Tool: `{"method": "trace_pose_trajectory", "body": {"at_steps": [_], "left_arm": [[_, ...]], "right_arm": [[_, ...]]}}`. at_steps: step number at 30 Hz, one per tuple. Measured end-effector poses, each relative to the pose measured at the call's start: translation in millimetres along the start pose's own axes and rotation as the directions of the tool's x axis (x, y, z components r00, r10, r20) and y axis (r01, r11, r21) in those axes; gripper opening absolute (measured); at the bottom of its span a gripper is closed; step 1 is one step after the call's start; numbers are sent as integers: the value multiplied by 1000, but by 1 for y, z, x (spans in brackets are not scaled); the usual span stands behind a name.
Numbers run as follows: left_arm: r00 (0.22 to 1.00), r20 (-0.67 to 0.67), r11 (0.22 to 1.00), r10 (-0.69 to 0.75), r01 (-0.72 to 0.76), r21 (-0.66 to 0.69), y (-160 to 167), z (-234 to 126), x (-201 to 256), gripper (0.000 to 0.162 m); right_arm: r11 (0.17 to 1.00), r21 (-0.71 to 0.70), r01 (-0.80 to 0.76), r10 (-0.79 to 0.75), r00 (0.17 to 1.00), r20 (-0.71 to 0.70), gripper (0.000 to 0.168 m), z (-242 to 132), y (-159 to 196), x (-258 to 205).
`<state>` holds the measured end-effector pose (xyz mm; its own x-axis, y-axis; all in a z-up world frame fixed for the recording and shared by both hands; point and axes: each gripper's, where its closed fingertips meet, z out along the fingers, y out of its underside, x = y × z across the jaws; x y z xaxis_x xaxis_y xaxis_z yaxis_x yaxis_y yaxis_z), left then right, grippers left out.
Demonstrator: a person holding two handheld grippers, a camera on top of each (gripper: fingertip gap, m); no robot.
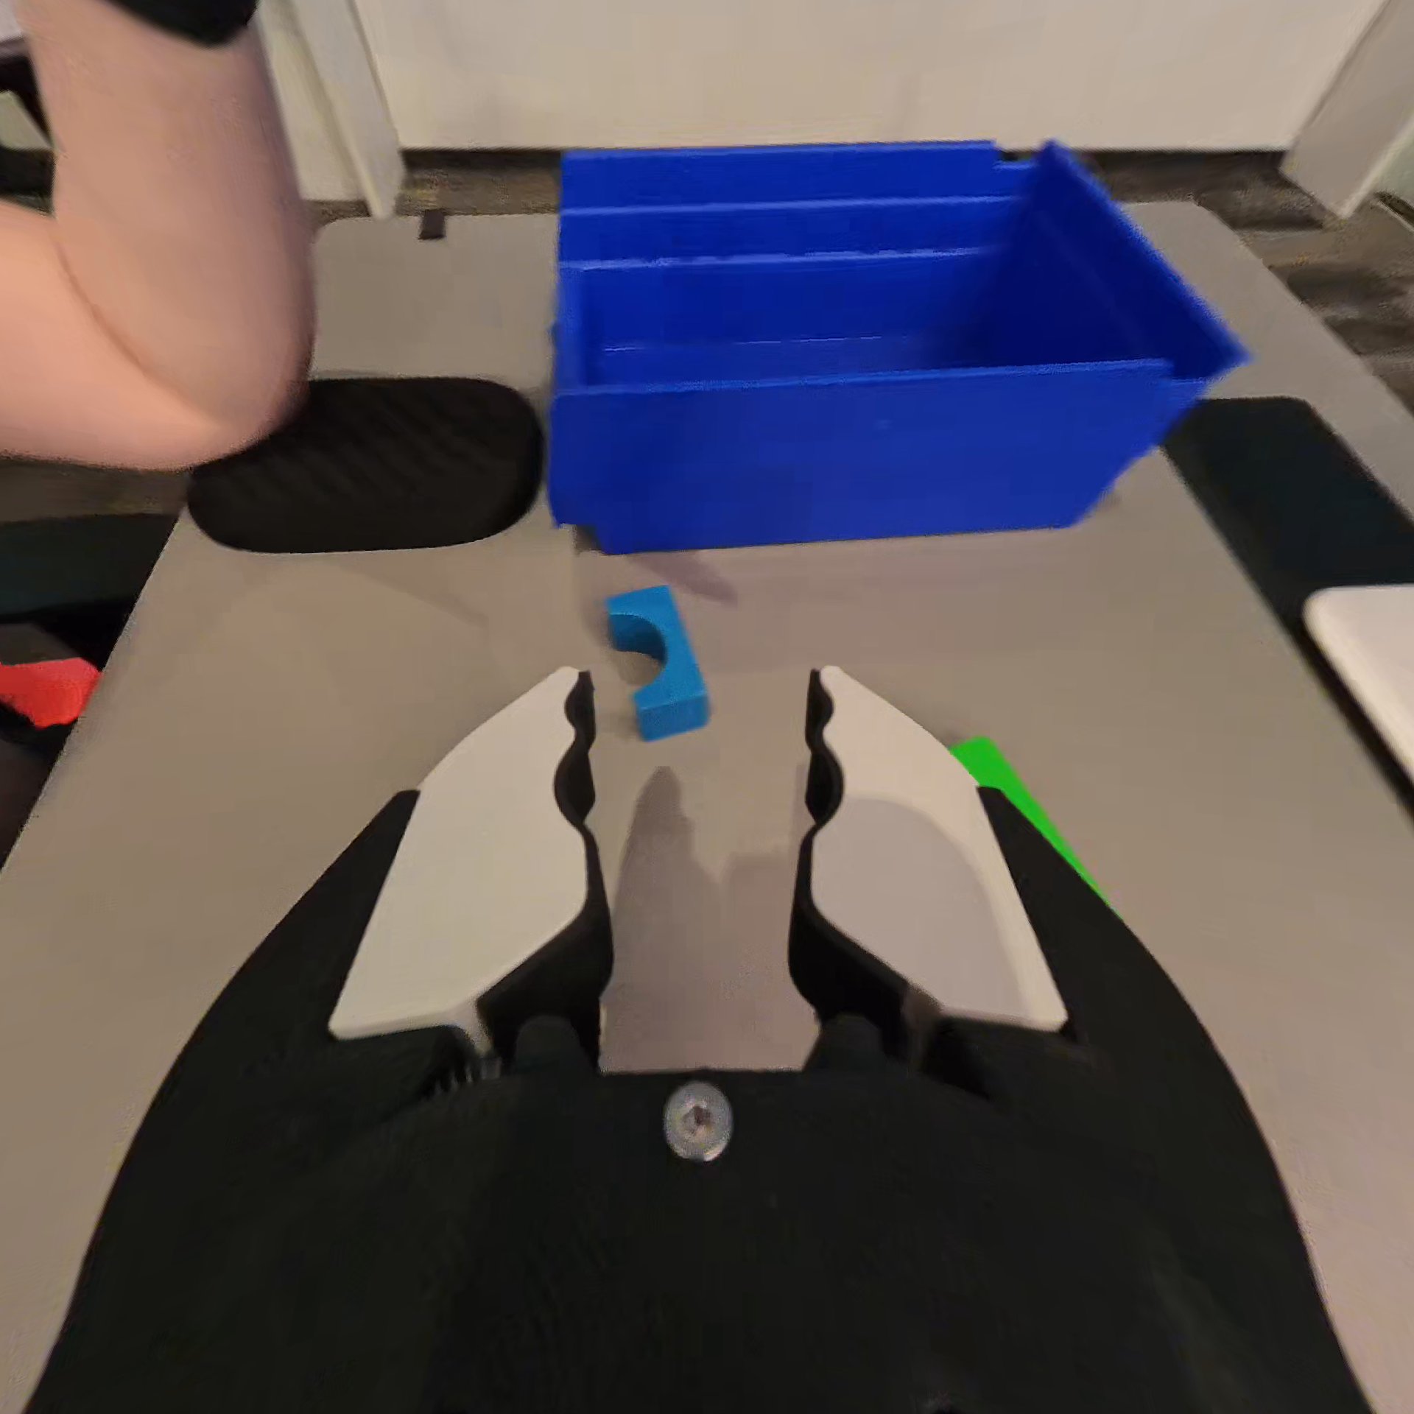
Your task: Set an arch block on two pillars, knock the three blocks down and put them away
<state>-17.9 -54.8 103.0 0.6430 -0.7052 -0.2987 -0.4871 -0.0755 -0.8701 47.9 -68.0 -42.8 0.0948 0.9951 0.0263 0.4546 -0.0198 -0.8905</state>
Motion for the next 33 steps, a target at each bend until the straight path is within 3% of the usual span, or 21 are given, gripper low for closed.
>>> {"method": "trace_pose_trajectory", "body": {"at_steps": [2,7,9,15,20,24,27,30,33], "left_arm": [[1000,16,999,-26,26,28,-3,-11,-9,64],[994,72,994,-81,75,81,-4,-40,-34,63],[993,72,991,-93,85,107,-6,-47,-37,62],[993,73,990,-88,79,118,-6,-54,-40,62],[991,78,981,-110,96,167,-11,-66,-45,62],[988,80,973,-134,115,202,-14,-75,-50,62],[985,68,969,-161,144,201,-12,-71,-50,62],[986,-6,965,-169,167,204,-15,-50,-35,60],[986,-87,972,-140,154,178,-13,-3,-7,55]], "right_arm": [[999,10,40,-41,999,28,54,26,13,-19],[989,-129,76,-70,996,48,54,79,38,-20],[980,-183,84,-74,996,58,44,90,40,-15],[938,-339,68,-16,988,154,19,108,57,-12],[955,-296,24,14,992,127,16,97,49,-7],[985,-170,-33,35,999,9,16,38,13,15],[995,-93,-36,15,978,-209,16,-47,-12,50],[997,-55,-49,15,864,-503,16,-157,-16,89],[988,4,-152,114,726,-678,16,-253,9,116]]}}
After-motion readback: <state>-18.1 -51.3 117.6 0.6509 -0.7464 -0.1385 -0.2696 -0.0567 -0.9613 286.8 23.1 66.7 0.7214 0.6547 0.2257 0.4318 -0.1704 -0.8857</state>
